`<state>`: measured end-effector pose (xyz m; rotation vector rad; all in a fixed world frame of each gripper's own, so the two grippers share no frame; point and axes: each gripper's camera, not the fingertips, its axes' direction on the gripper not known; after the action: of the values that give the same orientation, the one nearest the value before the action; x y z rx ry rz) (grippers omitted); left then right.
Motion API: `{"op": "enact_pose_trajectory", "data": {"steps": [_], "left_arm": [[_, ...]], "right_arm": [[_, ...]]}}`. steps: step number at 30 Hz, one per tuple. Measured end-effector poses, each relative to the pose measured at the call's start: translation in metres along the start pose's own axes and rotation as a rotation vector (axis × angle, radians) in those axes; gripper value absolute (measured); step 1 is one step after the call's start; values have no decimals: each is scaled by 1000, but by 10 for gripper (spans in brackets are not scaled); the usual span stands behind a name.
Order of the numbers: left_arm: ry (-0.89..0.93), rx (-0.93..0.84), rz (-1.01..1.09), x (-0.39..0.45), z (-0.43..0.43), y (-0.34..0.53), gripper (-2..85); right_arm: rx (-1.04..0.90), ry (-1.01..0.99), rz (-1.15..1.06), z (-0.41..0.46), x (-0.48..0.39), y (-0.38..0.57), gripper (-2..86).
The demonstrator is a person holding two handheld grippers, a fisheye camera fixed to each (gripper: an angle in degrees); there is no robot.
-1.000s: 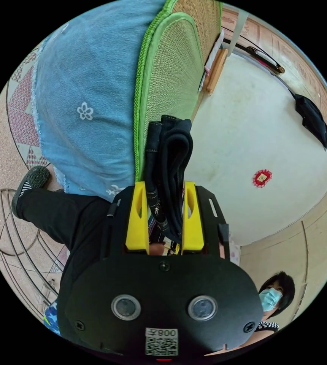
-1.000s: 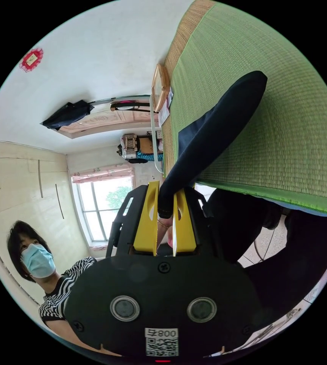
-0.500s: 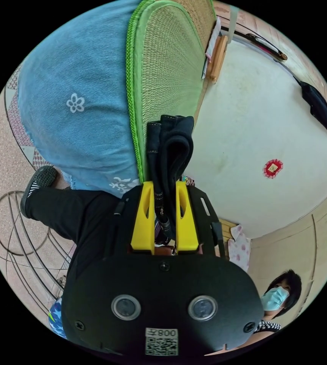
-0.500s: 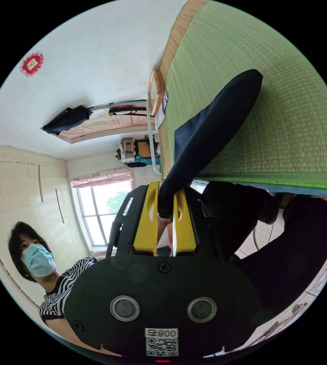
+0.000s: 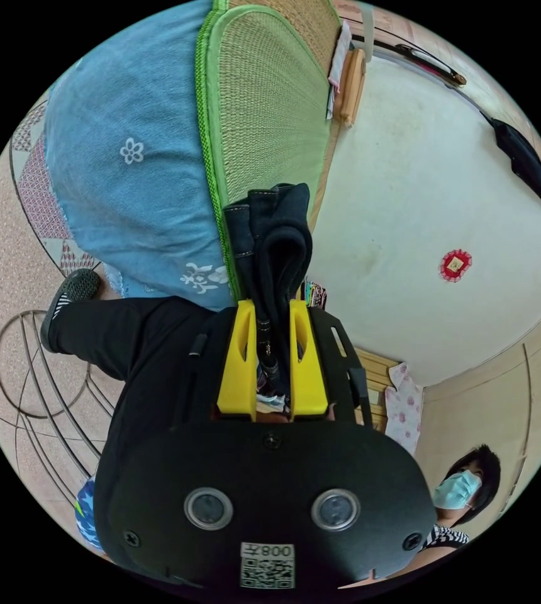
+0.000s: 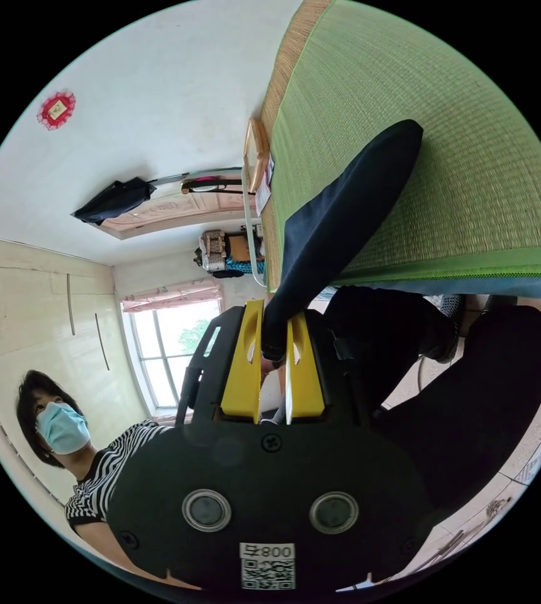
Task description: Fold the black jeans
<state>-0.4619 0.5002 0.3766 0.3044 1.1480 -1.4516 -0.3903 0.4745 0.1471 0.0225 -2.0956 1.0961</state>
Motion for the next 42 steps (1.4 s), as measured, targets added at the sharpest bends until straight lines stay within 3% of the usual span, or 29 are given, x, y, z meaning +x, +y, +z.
{"op": "enact_pose_trajectory", "data": {"steps": [21, 42], "left_arm": [[-36, -63, 155, 76, 177, 55, 83], [-74, -202, 266, 177, 512, 71, 81]], "right_arm": [[102, -82, -89, -199, 34, 12, 54], [280, -156, -188, -503, 49, -46, 49]]}}
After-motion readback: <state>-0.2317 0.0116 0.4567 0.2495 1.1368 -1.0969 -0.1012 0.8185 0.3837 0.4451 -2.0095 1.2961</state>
